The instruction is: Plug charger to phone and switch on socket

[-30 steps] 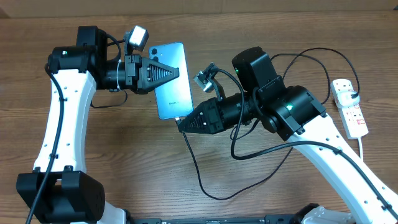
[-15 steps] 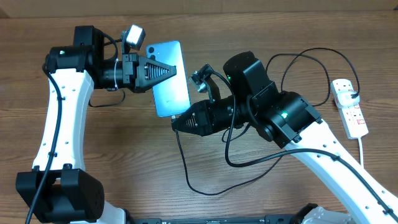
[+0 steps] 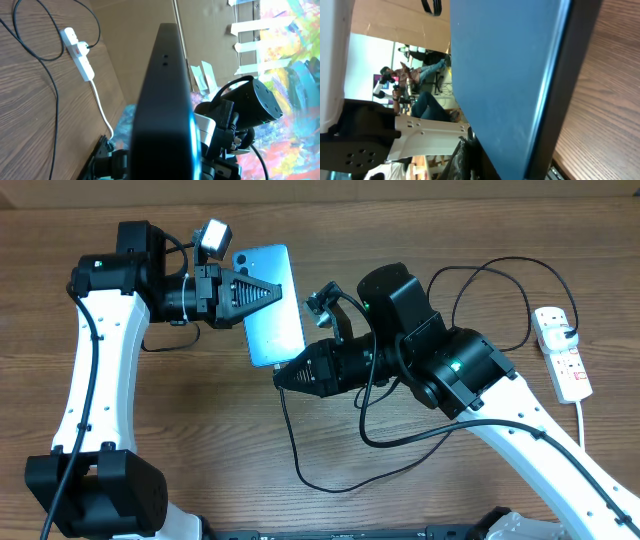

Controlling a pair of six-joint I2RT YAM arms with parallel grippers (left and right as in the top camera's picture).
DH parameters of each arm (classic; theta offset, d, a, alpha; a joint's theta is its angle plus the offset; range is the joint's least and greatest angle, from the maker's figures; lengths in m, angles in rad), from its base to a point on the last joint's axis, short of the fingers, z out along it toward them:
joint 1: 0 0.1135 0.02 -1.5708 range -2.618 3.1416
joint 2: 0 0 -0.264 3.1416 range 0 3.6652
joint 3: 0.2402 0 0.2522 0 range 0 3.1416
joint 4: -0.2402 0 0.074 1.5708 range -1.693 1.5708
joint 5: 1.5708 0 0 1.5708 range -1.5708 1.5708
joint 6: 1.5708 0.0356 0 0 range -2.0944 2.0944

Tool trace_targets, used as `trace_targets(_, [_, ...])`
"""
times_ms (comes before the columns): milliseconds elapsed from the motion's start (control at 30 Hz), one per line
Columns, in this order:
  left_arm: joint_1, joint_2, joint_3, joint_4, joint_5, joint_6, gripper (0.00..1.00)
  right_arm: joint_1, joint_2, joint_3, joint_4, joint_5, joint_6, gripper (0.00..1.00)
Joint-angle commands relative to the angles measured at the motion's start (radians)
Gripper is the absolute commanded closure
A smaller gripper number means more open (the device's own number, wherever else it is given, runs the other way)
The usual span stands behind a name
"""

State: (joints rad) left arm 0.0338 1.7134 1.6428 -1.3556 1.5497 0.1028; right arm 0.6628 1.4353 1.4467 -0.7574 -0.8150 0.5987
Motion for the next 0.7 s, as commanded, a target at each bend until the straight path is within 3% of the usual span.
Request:
trace_targets(0, [-0.045, -0.019, 0.012, -0.023, 0.030, -0.017, 0.96, -0.080, 0.005, 0.013, 0.076, 0.098, 0.011, 0.96])
trace_targets(667, [-0.012, -0.019, 0.012, -0.018, 0.030, -0.059, 0.96, -0.125, 0.005, 0.013, 0.044, 0.050, -0.004, 0.96])
